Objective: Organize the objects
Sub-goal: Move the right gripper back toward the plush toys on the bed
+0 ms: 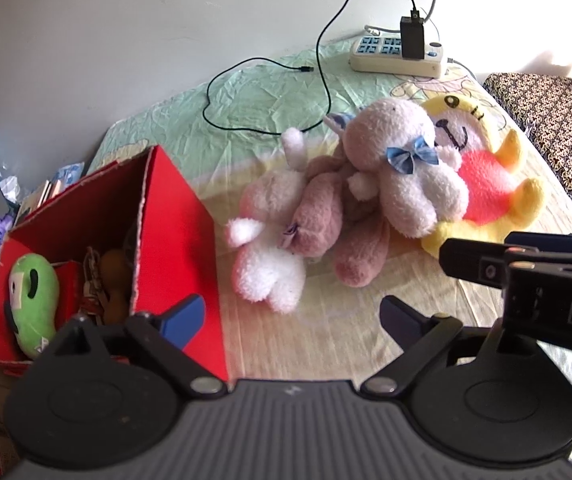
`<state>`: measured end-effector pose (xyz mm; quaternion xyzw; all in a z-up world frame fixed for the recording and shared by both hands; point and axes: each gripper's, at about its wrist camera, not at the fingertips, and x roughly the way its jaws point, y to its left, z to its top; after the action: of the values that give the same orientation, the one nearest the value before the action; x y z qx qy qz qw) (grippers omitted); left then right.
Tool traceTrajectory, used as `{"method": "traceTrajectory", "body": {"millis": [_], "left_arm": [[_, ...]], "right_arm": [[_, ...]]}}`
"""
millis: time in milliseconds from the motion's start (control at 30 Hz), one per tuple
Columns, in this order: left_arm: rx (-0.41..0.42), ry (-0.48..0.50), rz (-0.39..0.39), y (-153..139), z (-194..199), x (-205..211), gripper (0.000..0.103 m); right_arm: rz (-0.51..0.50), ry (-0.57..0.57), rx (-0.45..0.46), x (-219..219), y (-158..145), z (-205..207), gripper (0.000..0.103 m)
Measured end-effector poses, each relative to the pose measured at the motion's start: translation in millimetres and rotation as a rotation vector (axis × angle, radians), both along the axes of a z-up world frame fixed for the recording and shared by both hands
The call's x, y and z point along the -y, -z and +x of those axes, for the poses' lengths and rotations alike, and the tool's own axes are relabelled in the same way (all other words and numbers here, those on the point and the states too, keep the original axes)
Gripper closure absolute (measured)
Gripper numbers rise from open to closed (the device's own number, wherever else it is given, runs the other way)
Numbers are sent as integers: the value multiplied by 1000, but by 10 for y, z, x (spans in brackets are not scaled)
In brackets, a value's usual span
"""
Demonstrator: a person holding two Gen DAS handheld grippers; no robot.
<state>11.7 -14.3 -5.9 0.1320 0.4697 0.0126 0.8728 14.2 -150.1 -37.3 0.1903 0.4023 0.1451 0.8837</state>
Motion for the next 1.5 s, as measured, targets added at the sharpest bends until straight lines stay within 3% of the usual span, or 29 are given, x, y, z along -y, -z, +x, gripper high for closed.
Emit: {"method": "traceTrajectory", "body": {"millis": [633, 1267, 1500], "left_arm": [[-38, 25, 25, 135, 143, 262, 8], [-71, 38, 34, 240, 280, 299, 8], [-70, 82, -76, 183, 310, 253, 8]], "right_arm": [[41, 60, -10, 331, 90, -3, 51], [87, 69, -33, 389, 170, 61, 54], [171, 47, 16, 448, 108, 109, 54]]}}
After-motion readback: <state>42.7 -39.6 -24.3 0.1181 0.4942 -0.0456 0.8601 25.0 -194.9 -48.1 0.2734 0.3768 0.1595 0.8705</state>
